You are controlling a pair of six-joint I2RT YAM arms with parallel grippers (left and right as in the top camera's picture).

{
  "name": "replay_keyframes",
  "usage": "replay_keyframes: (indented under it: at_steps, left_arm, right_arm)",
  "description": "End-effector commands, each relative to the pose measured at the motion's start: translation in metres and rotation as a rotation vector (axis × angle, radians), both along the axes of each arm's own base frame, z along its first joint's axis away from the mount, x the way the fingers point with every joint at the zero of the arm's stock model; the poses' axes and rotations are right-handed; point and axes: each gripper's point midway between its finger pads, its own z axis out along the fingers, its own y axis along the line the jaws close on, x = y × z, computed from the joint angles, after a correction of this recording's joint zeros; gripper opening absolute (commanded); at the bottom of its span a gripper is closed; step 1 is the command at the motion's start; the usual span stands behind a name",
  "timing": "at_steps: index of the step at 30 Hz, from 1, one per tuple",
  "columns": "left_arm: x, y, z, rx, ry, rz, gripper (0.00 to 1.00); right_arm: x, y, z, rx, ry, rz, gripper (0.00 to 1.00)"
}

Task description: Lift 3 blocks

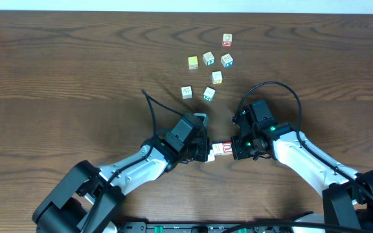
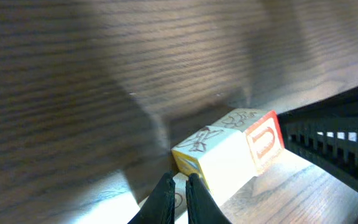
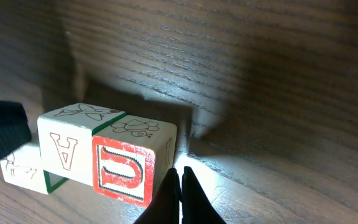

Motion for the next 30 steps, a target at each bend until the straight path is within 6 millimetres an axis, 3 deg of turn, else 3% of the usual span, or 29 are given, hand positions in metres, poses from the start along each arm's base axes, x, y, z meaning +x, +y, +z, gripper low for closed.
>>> replay_keyframes:
  at_steps: [1, 5, 11, 14, 16, 20, 24, 30]
  left_arm:
    - [0.003, 0.003, -0.005, 0.03, -0.02, 0.0, 0.1]
    - [0.013, 0.021, -0.012, 0.108, -0.047, 0.066, 0.1]
    - [0.036, 0.072, -0.022, 0.191, -0.001, 0.214, 0.08]
    - [0.033, 0.089, -0.025, 0.207, 0.06, 0.247, 0.07]
    - [0.02, 0.095, -0.026, 0.239, 0.101, 0.24, 0.07]
    - [-0.019, 0.091, -0.027, 0.311, 0.171, 0.153, 0.07]
    - [-0.057, 0.074, -0.03, 0.353, 0.211, 0.064, 0.07]
    - [-0.072, 0.041, -0.027, 0.286, 0.202, 0.066, 0.07]
  right_arm:
    - [-0.003, 0.003, -0.001, 0.005, 0.002, 0.02, 0.01]
    - [-0.003, 0.003, -0.001, 0.005, 0.002, 0.02, 0.01]
    - [-0.003, 0.003, -0.001, 0.004, 0.0, 0.026, 0.01]
    - [-0.003, 0.003, -0.001, 0.004, 0.0, 0.026, 0.01]
    - [-0.003, 0.003, -0.001, 0.004, 0.0, 0.026, 0.01]
    - [-0.003, 0.003, -0.001, 0.004, 0.0, 0.026, 0.01]
    - [-0.003, 0.003, -0.001, 0.004, 0.0, 0.026, 0.01]
    - [-0.003, 0.002, -0.001, 0.004, 0.0, 0.026, 0.01]
